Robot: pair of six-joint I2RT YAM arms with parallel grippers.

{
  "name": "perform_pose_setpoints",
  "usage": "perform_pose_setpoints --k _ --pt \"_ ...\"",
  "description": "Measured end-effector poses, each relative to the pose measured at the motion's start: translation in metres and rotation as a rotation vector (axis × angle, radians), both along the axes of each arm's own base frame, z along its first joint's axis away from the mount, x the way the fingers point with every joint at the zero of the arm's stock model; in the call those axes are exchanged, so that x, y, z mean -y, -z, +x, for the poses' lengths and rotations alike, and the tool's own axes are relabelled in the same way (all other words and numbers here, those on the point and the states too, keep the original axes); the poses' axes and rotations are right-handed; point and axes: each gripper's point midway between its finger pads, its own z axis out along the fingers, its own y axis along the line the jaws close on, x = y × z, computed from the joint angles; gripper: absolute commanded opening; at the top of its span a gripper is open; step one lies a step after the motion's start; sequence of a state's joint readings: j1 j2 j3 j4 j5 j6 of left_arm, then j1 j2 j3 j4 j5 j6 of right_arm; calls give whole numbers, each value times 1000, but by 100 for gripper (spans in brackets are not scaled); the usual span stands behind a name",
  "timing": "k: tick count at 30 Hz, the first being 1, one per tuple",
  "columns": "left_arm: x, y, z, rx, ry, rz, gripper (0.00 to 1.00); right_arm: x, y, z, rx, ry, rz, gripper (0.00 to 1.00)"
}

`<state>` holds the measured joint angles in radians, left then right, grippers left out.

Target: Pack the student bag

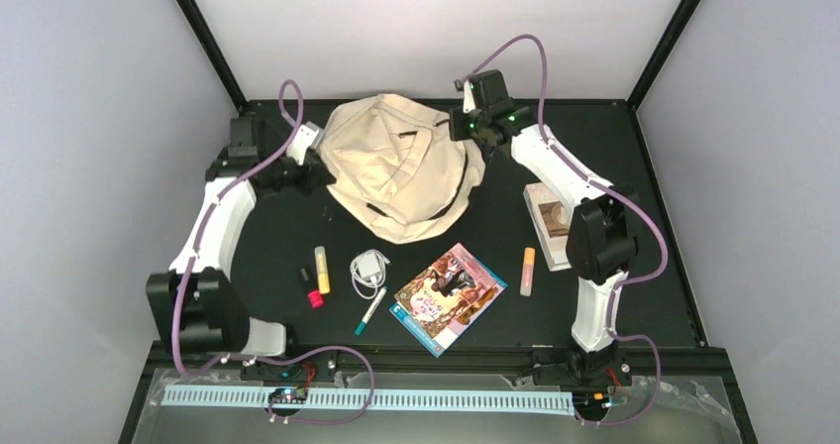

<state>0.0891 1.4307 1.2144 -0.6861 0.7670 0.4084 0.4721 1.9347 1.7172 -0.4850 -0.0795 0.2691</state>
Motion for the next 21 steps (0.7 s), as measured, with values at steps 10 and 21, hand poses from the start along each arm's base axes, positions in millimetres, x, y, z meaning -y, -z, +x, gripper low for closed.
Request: perform_pose_setpoints --k 10,21 --pt "16 72 -80 -80 -55 -122 2 3 -36 20 91 20 -33 69" --pt "17 48 -69 -2 -75 -146 2 -87 25 -135 8 -315 -105 39"
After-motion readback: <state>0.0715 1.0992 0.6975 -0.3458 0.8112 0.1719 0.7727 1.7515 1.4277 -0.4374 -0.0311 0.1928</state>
